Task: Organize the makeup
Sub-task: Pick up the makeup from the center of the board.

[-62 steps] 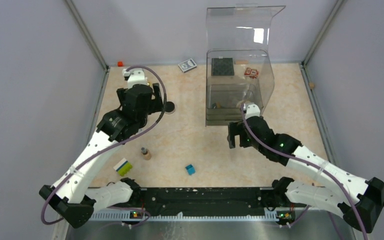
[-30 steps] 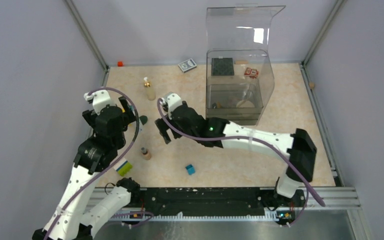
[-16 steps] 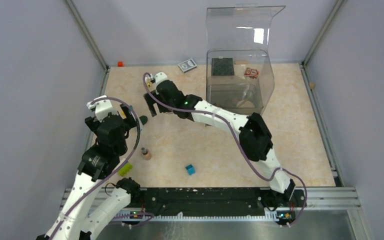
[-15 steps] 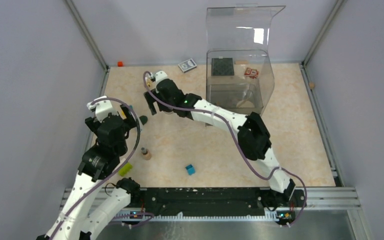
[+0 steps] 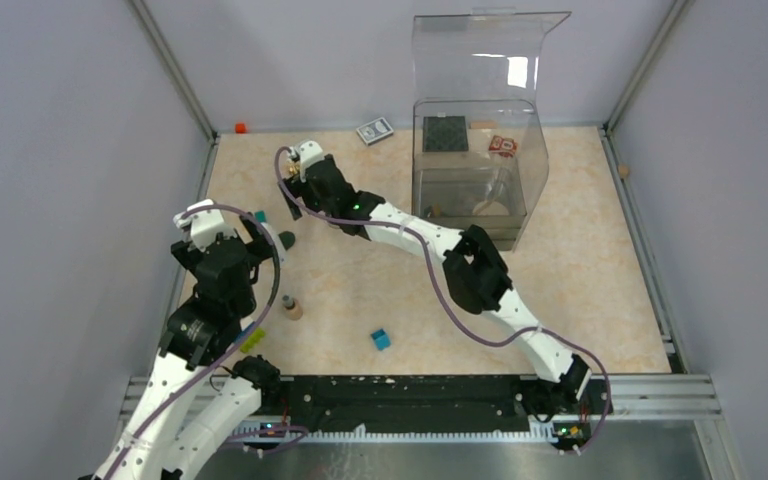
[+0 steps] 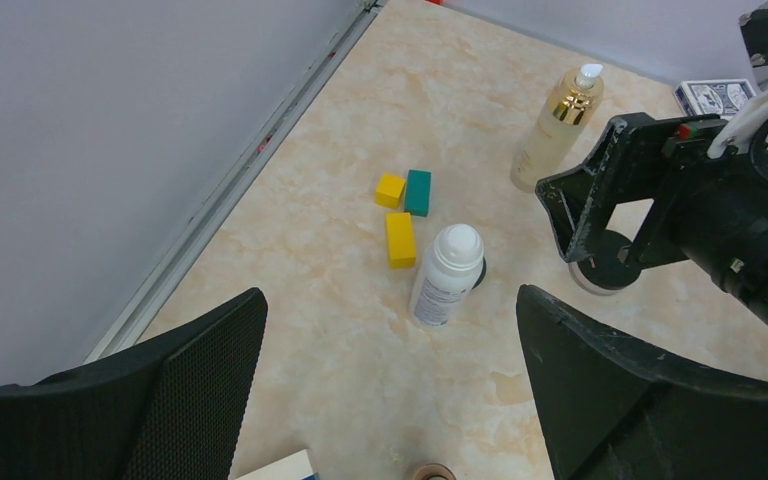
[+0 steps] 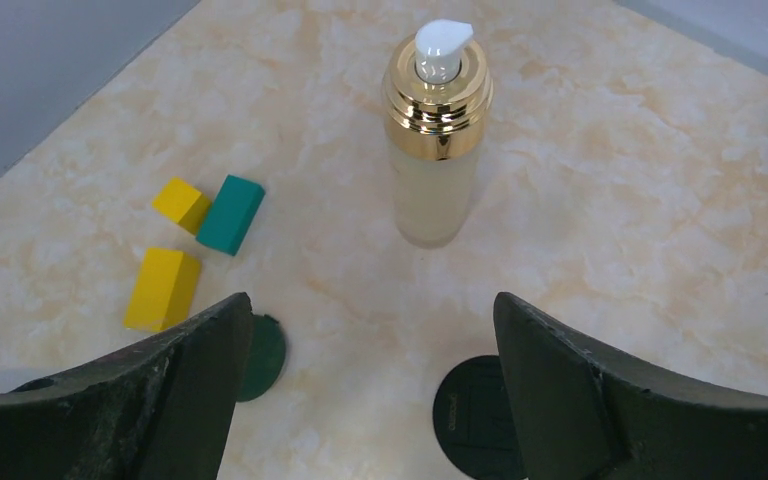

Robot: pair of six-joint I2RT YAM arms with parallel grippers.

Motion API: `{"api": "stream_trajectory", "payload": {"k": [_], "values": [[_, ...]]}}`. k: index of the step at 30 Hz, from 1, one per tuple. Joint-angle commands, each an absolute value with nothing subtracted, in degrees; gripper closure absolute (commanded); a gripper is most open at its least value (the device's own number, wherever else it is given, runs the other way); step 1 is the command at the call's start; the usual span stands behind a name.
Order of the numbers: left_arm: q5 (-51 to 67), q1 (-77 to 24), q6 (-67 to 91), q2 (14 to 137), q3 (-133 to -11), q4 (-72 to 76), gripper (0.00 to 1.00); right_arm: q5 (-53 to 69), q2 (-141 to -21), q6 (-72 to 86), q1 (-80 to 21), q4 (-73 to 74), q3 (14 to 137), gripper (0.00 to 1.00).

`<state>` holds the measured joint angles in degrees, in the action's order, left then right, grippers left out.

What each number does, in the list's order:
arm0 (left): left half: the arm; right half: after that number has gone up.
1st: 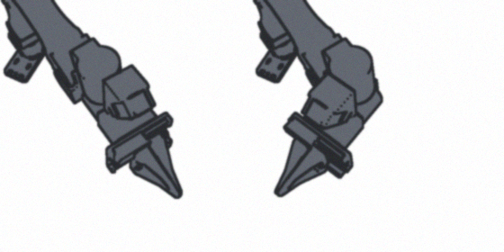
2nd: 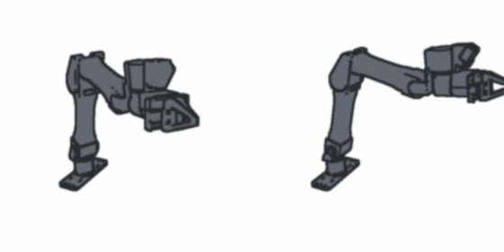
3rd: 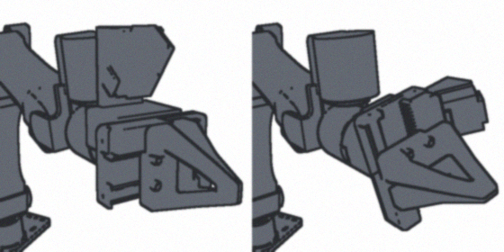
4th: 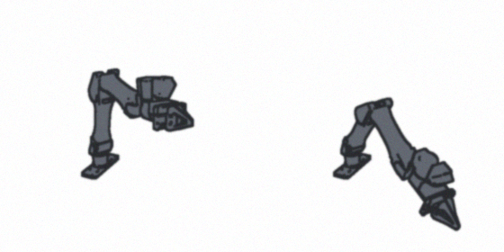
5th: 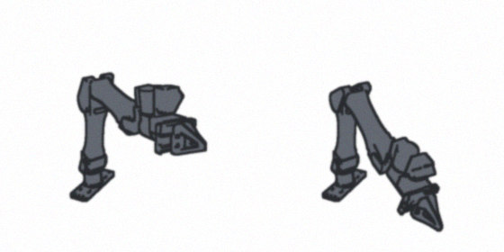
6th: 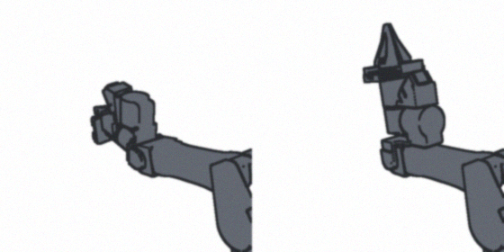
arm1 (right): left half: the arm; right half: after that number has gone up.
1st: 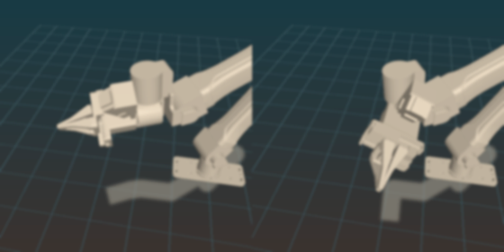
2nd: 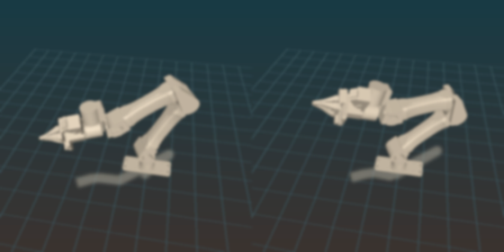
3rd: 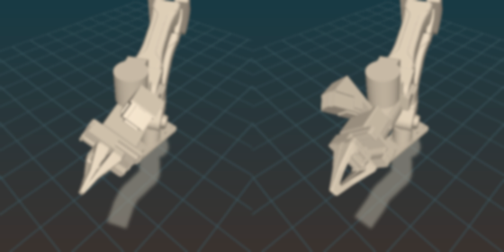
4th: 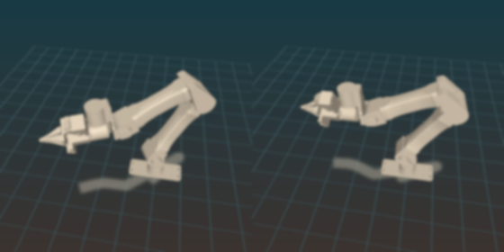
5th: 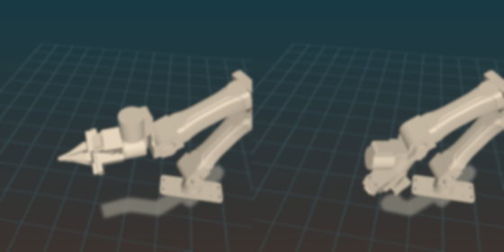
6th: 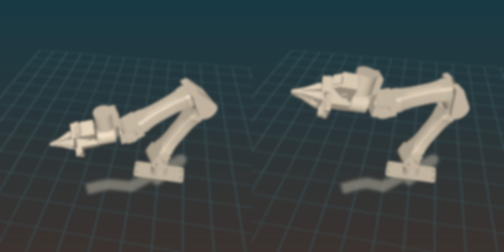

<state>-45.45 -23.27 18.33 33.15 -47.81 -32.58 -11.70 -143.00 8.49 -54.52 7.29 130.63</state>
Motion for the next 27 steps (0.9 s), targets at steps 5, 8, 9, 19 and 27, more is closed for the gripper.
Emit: {"api": "stream_trajectory", "payload": {"k": [5, 8, 9, 19, 27], "values": [[-44.96, -22.37, 18.54, 33.67, -47.05, -28.86, 0.01, -16.93, -146.88, 6.2, -53.94, -4.23, 135.6, 0.12], [-44.67, -22.04, 18.59, 33.73, -46.98, -28.7, 0.01, -15.37, -148.33, 7.32, -53.38, -7.63, 135.75, 0.12], [-44.53, -21.95, 18.55, 33.68, -46.97, -28.61, 0.01, -13.94, -148.91, 7.4, -53.13, -8.68, 136.04, 0.12], [-43.61, -21.3, 18.24, 34.15, -46.77, -28.19, 0.01, -13.18, -155.11, 6.05, -52.79, -16.53, 139.48, 0.13], [-42.73, -20.67, 18.19, 34.55, -46.84, -27.95, 0.01, -13.52, -158.21, 4.82, -52.54, -21.81, 140.49, 0.15]]}}
